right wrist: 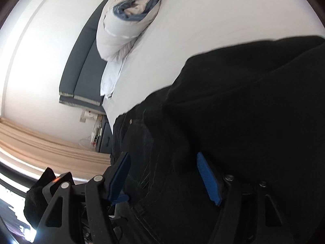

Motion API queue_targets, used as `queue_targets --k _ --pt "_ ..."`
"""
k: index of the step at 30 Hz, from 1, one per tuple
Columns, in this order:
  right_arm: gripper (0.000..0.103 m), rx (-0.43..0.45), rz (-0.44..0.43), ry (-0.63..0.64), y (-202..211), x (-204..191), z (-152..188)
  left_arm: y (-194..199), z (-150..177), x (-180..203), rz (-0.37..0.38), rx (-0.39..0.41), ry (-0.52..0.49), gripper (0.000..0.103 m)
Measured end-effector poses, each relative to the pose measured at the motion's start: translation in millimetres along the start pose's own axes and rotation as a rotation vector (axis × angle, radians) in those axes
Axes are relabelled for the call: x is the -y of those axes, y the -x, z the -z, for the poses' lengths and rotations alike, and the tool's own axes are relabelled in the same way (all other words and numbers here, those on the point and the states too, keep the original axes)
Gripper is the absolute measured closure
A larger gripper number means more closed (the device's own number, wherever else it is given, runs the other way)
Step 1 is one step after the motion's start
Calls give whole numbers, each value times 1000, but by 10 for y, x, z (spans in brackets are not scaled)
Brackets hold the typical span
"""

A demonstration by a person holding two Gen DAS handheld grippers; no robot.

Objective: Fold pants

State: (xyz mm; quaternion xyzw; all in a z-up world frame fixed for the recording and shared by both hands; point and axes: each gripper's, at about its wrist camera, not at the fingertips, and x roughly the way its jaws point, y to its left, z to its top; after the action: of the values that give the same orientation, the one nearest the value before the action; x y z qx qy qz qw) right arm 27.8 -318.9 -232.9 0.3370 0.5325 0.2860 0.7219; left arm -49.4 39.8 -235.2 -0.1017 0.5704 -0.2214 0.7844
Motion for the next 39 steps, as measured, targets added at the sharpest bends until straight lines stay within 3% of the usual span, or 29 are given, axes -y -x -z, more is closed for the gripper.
queue_targets --k 2,5,9,10,12,15,17,22,24,26,27,29,32,34,36,39 --pt "25 -25 44 90 -147 -197 36 65 18 -99 -14 19 35 41" --pt "26 -75 -73 41 -136 -242 75 306 30 -355 -15 71 82 41" --pt "26 148 -170 -23 312 -188 103 552 90 -620 -27 169 178 41" --pt "26 165 -168 -66 328 -105 105 591 131 -701 -26 189 212 41" --pt "26 118 -108 -97 145 -45 114 632 170 -928 -16 212 295 41" --pt "26 55 -19 -59 -284 -171 128 641 227 -1226 -18 236 375 41" --pt "26 29 -32 -15 -475 -337 96 665 311 -1398 -28 249 431 41" --pt "26 -1 -210 42 -385 -619 91 795 556 -1839 23 318 550 41" --pt "26 -23 -291 37 -342 -541 144 791 628 -2009 62 356 607 41" --pt "22 -24 -246 -16 -382 -345 194 797 697 -2181 113 395 667 41" --pt "27 -28 -177 -64 -413 -183 234 792 714 -2258 130 410 692 34" --pt "50 -3 -155 -118 -352 1 311 698 680 -2356 161 442 720 27" --pt "50 10 -219 -176 -273 68 301 545 617 -2416 218 451 766 27" --pt "50 3 -214 -172 -229 78 301 460 586 -2451 262 445 784 27" --pt "50 3 -207 -162 -192 94 301 217 485 -2386 237 397 818 27" --pt "50 7 -216 -168 -95 157 321 40 520 -2481 321 425 910 27"
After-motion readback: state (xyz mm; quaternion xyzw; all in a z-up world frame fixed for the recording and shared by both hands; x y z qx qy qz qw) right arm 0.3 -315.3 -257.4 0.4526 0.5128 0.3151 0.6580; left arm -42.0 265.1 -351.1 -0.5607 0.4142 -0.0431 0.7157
